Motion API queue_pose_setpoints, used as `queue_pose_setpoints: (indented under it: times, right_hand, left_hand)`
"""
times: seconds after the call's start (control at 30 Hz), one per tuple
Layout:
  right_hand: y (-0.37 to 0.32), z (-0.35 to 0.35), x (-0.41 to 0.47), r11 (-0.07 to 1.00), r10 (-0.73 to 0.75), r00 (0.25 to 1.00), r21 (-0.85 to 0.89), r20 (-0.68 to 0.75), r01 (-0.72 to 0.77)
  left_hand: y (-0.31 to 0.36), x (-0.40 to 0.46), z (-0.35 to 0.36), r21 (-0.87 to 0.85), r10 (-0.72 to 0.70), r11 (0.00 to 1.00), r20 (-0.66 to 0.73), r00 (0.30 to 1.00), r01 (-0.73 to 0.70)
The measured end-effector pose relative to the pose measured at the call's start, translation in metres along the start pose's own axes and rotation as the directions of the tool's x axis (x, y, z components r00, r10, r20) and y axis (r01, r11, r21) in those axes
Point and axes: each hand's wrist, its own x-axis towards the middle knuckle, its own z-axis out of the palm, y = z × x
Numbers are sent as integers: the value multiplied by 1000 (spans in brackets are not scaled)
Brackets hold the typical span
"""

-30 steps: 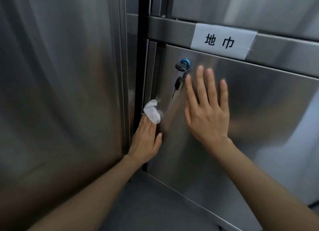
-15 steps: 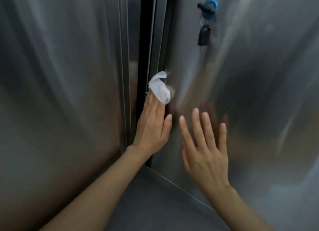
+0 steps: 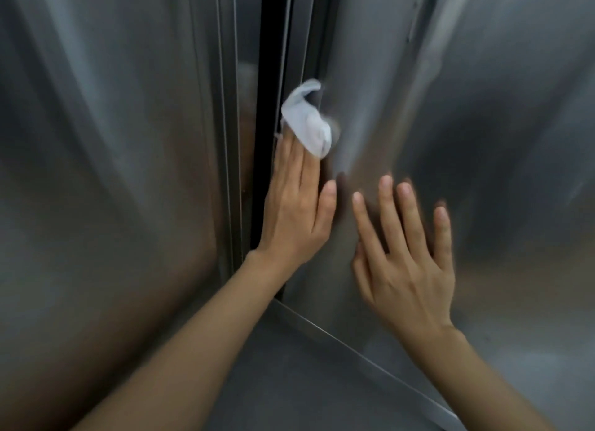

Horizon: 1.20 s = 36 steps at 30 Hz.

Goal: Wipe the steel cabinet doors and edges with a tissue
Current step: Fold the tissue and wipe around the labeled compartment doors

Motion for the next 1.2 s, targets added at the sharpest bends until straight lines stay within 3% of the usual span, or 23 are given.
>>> queue_pose_setpoints:
  times: [0.2,0.43,0.57,0.67,0.93,1.1,1.2]
  right_hand:
    - [1,4,-3,997,-25,999,-68,-29,23]
    - [1,2,-2,1000,1,999,-15,-41,-2]
    - [1,4,-4,998,-10,1000,-61,-29,8]
    - [0,4,-5,997,-16,999,-78,-41,13]
    - [0,3,-2,998,-4,999,-58,-41,1]
    - [-1,4,-4,995,-8,999,-96,-45,3]
    - [1,5,-3,995,-16,999,-100,-40,12]
  left_hand:
    - [-19,-113,5,107,-48,994,203,978,27]
    - [-3,3,4,31,17,999,-13,1000,-16]
    - [-16,-95,8,95,-64,994,155,986,50]
    - [-25,-152,-1,42,-92,996,322,942,83]
    - [-16,-87,14,41,-47,998,136,990,42]
    - [-30,-198,12,90,-139,989,305,942,117]
    - [-29,-200,8,57,-151,989,357,922,139]
